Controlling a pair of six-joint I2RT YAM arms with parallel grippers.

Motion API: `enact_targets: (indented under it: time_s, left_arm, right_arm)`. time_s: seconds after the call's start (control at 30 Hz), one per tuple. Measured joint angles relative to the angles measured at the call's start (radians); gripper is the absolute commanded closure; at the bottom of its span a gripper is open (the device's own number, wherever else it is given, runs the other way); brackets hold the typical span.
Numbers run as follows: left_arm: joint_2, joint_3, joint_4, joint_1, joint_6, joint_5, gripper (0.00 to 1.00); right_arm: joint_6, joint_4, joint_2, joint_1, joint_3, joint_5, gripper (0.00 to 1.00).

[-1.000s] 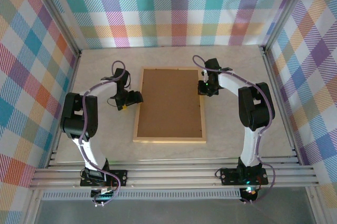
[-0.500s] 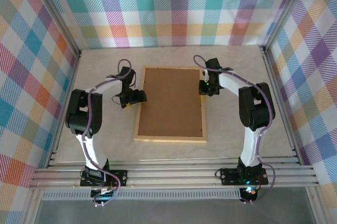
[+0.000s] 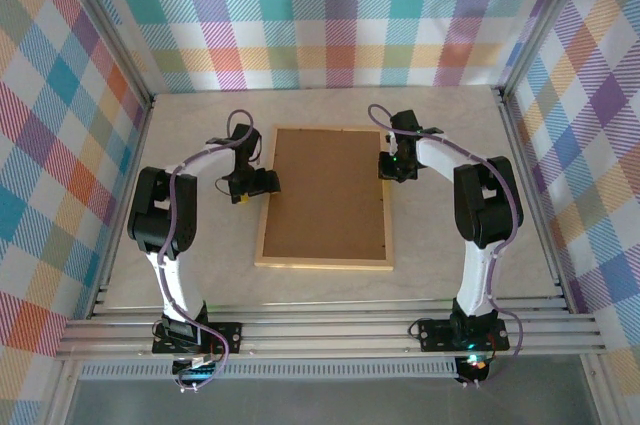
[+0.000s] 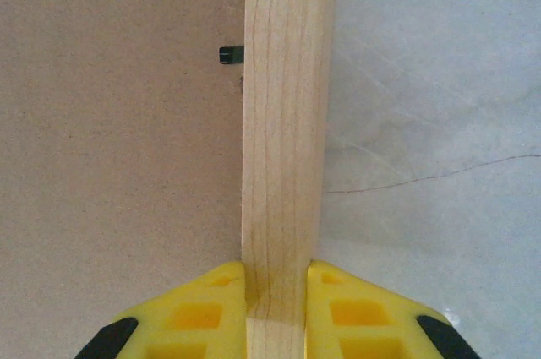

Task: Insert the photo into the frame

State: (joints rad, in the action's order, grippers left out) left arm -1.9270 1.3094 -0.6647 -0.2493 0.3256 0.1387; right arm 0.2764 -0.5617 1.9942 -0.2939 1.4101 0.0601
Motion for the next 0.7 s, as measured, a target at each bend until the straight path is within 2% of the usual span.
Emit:
enact_targets:
  time_s: [0.33, 0.5, 0.7]
  left_arm:
    - [0.021, 0.018, -0.018, -0.03, 0.0, 0.045, 0.17]
    - [0.124, -0.01, -0.013, 0.011, 0.0, 0.038, 0.17]
    - [0.27, -0.144, -0.016, 0.03, 0.005, 0.017, 0.17]
  right_arm:
    - [0.001, -0.007, 0.0, -0.004, 0.005, -0.026, 0.82]
    - [0.004, -0.008, 0.0, -0.005, 0.006, -0.027, 0.82]
    - [0.004, -0.008, 0.0, -0.005, 0.006, -0.027, 0.82]
